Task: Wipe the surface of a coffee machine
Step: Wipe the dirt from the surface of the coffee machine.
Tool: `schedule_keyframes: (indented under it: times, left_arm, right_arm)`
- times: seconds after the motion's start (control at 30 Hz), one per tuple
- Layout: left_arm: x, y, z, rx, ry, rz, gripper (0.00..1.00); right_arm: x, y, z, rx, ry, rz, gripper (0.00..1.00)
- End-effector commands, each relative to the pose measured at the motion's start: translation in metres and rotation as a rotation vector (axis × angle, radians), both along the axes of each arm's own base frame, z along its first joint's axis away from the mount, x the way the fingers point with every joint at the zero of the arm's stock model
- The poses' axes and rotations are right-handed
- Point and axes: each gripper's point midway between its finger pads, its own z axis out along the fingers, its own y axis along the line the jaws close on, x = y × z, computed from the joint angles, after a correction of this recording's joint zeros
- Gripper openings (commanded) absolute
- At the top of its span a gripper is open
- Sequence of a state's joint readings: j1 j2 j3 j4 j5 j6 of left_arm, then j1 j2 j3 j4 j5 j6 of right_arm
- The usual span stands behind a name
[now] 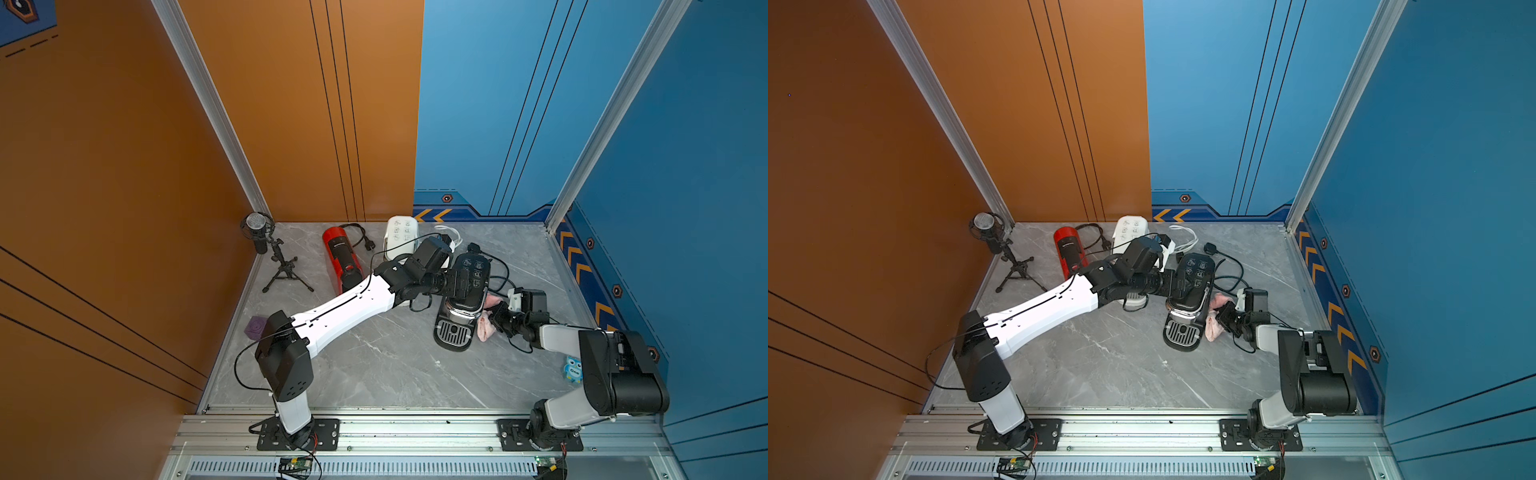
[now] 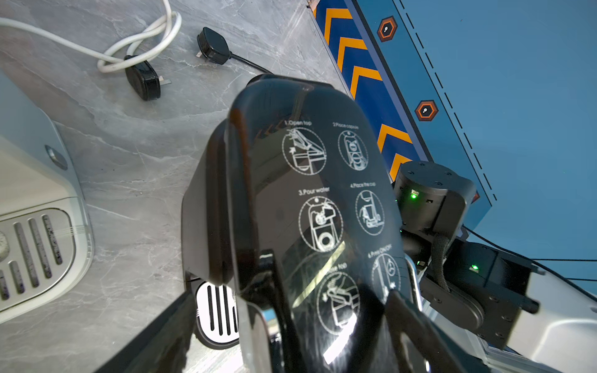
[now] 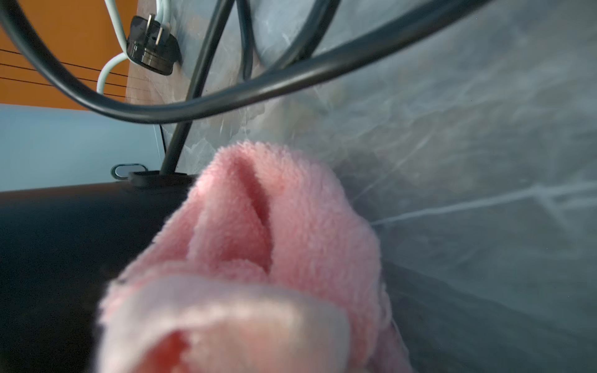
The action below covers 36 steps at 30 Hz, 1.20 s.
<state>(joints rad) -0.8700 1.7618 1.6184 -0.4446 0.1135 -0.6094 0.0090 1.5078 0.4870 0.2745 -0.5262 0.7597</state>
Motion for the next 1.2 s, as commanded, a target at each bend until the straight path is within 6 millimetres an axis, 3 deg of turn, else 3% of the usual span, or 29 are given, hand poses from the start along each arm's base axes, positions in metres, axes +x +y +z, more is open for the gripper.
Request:
schedule_keyframes:
  times: [0.0, 0.2, 0.33, 0.47, 0.7, 0.8, 0.93, 1.0, 1.07, 1.17]
  left_arm:
    - [-0.013, 0.009, -0.045, 0.123, 0.097, -0.014, 0.91]
    - [-0.017, 0.010, -0.049, 0.131, 0.103, -0.017, 0.91]
    - [-0.019, 0.007, -0.047, 0.126, 0.104, -0.025, 0.91]
    - [-0.022, 0.006, -0.047, 0.127, 0.101, -0.031, 0.91]
    - [-0.029, 0.007, -0.055, 0.140, 0.118, -0.038, 0.91]
    - [-0.033, 0.009, -0.056, 0.141, 0.124, -0.039, 0.91]
    - [-0.035, 0.014, -0.058, 0.153, 0.121, -0.025, 0.91]
    - [-0.037, 0.015, -0.060, 0.157, 0.124, -0.022, 0.91]
    - [-0.040, 0.015, -0.059, 0.157, 0.122, -0.025, 0.91]
    - [-0.043, 0.016, -0.056, 0.155, 0.115, -0.029, 0.91]
  right_arm:
    - [-0.001, 0.023, 0.036, 0.000, -0.076, 0.097, 0.00]
    - [0.006, 0.010, 0.136, -0.039, -0.272, 0.067, 0.00]
    - [0.015, 0.005, 0.159, -0.035, -0.313, 0.043, 0.00]
    - [0.025, 0.003, 0.142, -0.051, -0.289, 0.036, 0.00]
    - [0.045, -0.003, 0.065, -0.101, -0.150, 0.064, 0.00]
    - [0.036, 0.002, 0.038, -0.109, -0.103, 0.063, 0.00]
    - [0.010, 0.016, 0.003, -0.100, -0.019, 0.069, 0.00]
    - [-0.007, 0.022, -0.002, -0.138, -0.008, 0.081, 0.00]
    - [-0.021, 0.022, 0.006, -0.133, -0.019, 0.071, 0.00]
    - [-0.035, 0.025, 0.048, -0.117, -0.096, 0.067, 0.00]
